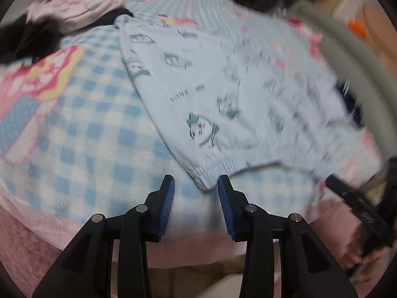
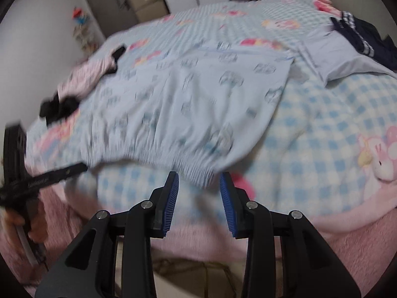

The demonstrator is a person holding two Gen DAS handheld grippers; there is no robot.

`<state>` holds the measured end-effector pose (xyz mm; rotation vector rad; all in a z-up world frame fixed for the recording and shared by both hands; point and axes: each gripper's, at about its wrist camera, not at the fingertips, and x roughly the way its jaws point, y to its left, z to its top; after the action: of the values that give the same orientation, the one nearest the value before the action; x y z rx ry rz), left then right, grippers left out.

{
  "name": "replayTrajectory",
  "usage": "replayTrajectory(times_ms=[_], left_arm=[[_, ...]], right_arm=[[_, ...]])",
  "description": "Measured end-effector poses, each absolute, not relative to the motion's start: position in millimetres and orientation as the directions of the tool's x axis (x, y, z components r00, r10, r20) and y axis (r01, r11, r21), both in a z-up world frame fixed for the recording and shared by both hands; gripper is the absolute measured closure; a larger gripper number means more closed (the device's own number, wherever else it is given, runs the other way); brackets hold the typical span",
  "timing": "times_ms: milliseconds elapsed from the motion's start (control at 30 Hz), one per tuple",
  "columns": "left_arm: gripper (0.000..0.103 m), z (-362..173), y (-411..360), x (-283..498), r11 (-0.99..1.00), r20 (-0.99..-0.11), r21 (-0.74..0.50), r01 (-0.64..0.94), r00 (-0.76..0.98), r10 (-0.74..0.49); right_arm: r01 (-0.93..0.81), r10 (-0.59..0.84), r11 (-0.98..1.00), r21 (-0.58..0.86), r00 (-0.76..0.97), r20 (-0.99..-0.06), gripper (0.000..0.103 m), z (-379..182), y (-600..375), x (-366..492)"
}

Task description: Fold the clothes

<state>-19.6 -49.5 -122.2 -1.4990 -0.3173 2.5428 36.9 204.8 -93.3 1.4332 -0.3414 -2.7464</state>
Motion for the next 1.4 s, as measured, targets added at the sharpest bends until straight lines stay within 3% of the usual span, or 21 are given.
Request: replayTrajectory(times_ms=[233,367,500,667,767,900,967,1167,1400], left_arm=[[0.063,-108.4,-21.6,-20.5,-0.993,-0.856,-0.082,-0.083,-0.505,0.113],[0.061,-85.2,-5.3,-12.7,-0.981,-0.821,-0.024,-0.192,-0.556,0.129],[0.060,-92.6,25.5,-20.1,-0.938,-0.828,-0.043,-0.345,-0.513,0.227],[0.060,-119.8,52.4,-35.5,-0.920,-0.866,0.030,-0.391,-0.469,0.171],[0.061,-116.1,48.9,-42.3,-0.931,-0.852,0.001,-0.365,-0.488,0.190],[0.081,-108.8,43.0,-46.2,-0.939,-0.837,-0.045,-0.340,-0.500,0.222],[0.084,-105.2,39.0,-48.2,-0.941,-0.832,-0.069,-0.331,-0.502,0.238],[0.082,-97.4,23.9,-51.5,-0.960,-0.827,-0.123,-0.253,-0.508,0.240],[0.082,-109.8,-3.1,-40.3,-0.953,-0.810,-0.221,-0.205,-0.506,0.297]], right_arm=[[-0.007,-0.051,-0.998,0.066,-0.555,-0.830,0.068,-99.4,186.7,28.1],[-0.028,0.013,-1.000,0.004,-0.572,-0.820,0.068,-93.9,190.0,21.6],[-0.050,0.002,-0.998,0.033,-0.583,-0.813,0.068,-88.7,198.5,22.4],[-0.042,-0.047,-0.995,0.089,-0.591,-0.805,0.067,-81.1,203.9,28.3],[0.017,-0.069,-0.997,0.074,-0.597,-0.799,0.066,-76.9,186.4,24.2],[0.085,-0.074,-0.996,0.029,-0.583,-0.809,0.063,-83.7,166.2,9.7],[0.118,-0.077,-0.993,0.010,-0.573,-0.816,0.063,-88.9,157.6,1.8],[0.215,-0.082,-0.976,-0.043,-0.540,-0.838,0.058,-104.4,132.0,-22.0],[0.114,-0.087,-0.993,0.026,-0.567,-0.819,0.060,-107.9,157.1,-18.8]])
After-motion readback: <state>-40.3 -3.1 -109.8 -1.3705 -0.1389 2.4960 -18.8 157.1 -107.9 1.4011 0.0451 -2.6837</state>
